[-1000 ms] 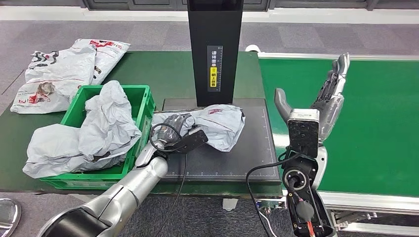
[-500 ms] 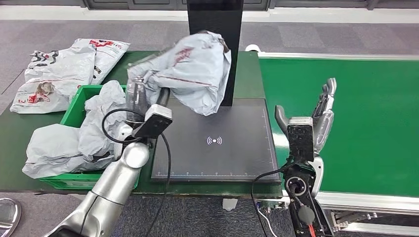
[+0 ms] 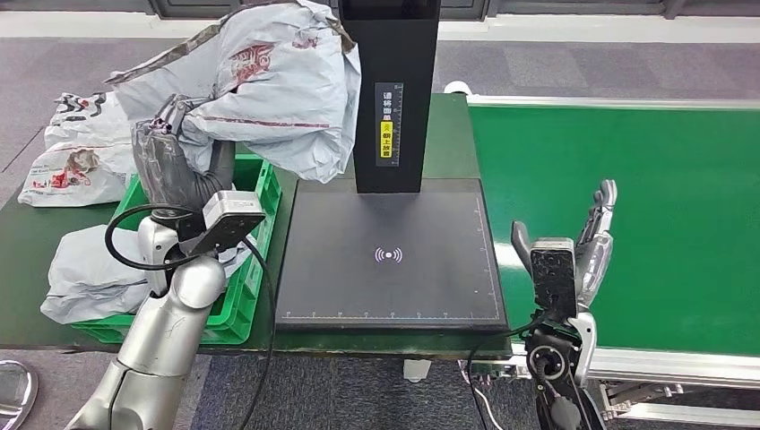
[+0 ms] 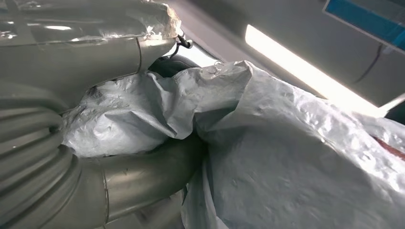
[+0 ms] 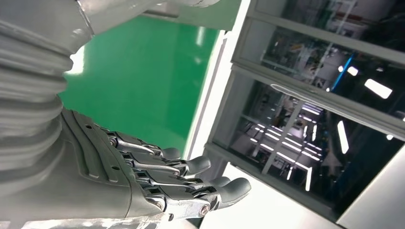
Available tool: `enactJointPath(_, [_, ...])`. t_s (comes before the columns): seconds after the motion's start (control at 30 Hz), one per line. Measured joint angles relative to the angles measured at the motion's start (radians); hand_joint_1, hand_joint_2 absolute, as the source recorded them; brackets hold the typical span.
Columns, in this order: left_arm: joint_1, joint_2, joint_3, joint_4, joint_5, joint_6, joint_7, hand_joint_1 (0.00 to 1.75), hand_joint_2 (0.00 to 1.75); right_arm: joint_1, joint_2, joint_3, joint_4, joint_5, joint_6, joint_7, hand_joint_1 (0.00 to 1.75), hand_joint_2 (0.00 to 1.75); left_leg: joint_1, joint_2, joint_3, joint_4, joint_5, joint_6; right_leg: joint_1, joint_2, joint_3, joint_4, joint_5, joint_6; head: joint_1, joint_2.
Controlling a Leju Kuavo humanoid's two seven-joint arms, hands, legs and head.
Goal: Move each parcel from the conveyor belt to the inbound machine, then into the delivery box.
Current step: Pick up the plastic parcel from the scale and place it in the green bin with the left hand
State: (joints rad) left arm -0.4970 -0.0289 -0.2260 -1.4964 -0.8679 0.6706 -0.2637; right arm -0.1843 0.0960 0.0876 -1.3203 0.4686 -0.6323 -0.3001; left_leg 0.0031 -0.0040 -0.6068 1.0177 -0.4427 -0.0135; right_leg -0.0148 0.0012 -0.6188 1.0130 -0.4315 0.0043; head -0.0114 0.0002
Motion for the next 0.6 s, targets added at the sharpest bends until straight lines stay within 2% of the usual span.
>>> enactJointPath(0.13, [0.035, 0.024, 0.074, 0.017, -0.203, 0.01, 0.102, 1.75, 1.75, 0.023, 0.0, -0.015, -0.025, 0.027, 0.005, 0.024, 0.0, 1.75, 0.0, 0.0, 0.0, 0.0, 0.0, 0.0, 0.0, 0.001, 0.0, 0.0, 0.0, 0.0, 0.0, 0.0])
enactJointPath(0.23, [0.064, 0.038, 0.119, 0.033, -0.272, 0.005, 0.139, 1.75, 1.75, 0.035, 0.0, -0.017, -0.041, 0.037, 0.009, 0.032, 0.0, 1.75, 0.0, 0.001, 0.0, 0.0, 0.0, 0.0, 0.001, 0.001, -0.001, 0.0, 0.0, 0.0, 0.0, 0.0])
enactJointPath(0.43, [0.098, 0.058, 0.169, 0.079, -0.477, -0.043, 0.244, 1.75, 1.75, 0.044, 0.0, -0.022, -0.055, 0.053, 0.023, 0.035, 0.0, 1.75, 0.0, 0.001, 0.0, 0.0, 0.0, 0.0, 0.0, 0.001, -0.001, 0.0, 0.0, 0.0, 0.0, 0.0])
enactJointPath(0.57, [0.112, 0.067, 0.187, 0.128, -0.533, -0.077, 0.27, 1.75, 1.75, 0.048, 0.0, -0.033, -0.063, 0.064, 0.033, 0.042, 0.0, 1.75, 0.0, 0.001, 0.0, 0.0, 0.0, 0.0, 0.0, 0.001, -0.001, 0.0, 0.0, 0.0, 0.0, 0.0])
enactJointPath(0.6, [0.114, 0.069, 0.19, 0.139, -0.545, -0.091, 0.277, 1.43, 1.75, 0.048, 0.0, -0.033, -0.066, 0.066, 0.037, 0.044, 0.0, 1.75, 0.0, 0.001, 0.0, 0.0, 0.0, 0.0, 0.0, 0.001, -0.001, 0.0, 0.0, 0.0, 0.0, 0.0])
